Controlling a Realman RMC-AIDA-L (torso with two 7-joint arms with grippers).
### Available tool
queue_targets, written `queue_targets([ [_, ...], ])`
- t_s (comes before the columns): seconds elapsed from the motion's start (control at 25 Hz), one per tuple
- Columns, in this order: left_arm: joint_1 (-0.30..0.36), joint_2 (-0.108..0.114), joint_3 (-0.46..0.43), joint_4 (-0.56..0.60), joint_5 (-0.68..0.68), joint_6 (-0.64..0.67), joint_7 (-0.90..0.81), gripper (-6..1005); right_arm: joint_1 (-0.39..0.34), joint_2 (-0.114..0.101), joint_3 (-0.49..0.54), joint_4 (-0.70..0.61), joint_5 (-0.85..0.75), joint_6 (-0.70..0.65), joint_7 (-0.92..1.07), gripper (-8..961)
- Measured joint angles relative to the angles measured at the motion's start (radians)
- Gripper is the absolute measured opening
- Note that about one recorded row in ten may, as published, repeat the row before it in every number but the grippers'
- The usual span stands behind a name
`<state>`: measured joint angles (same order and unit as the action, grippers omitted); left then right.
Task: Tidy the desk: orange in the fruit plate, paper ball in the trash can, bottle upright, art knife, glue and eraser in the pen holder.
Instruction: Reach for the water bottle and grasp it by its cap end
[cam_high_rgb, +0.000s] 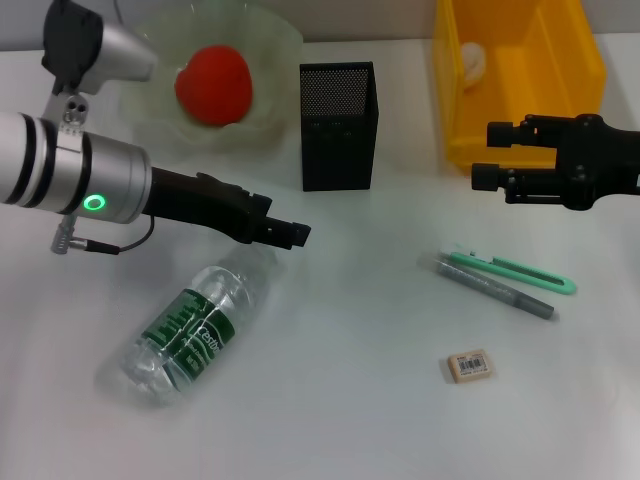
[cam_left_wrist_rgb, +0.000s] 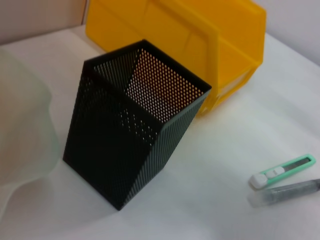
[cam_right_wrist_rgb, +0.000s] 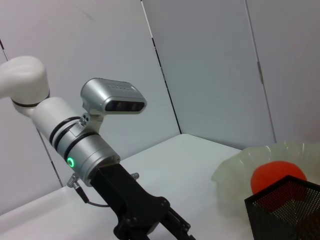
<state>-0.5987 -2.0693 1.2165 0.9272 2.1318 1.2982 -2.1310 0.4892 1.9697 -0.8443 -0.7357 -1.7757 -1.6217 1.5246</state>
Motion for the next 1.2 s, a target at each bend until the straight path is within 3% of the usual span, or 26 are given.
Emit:
queue_targets([
  [0.48, -0.02, -0.003, 0.053, -0.006, 0.107, -0.04, -0.106, 776, 0.012, 0.004, -0.002, 0.001, 0.0, 0.001, -0.001, 744],
  [1.2, -0.042, -0.009, 0.126, -0.027, 0.125, -0.088, -0.143, 776, 0.009, 0.006, -0.001, 0.001, 0.0, -0.005, -0.001, 744],
])
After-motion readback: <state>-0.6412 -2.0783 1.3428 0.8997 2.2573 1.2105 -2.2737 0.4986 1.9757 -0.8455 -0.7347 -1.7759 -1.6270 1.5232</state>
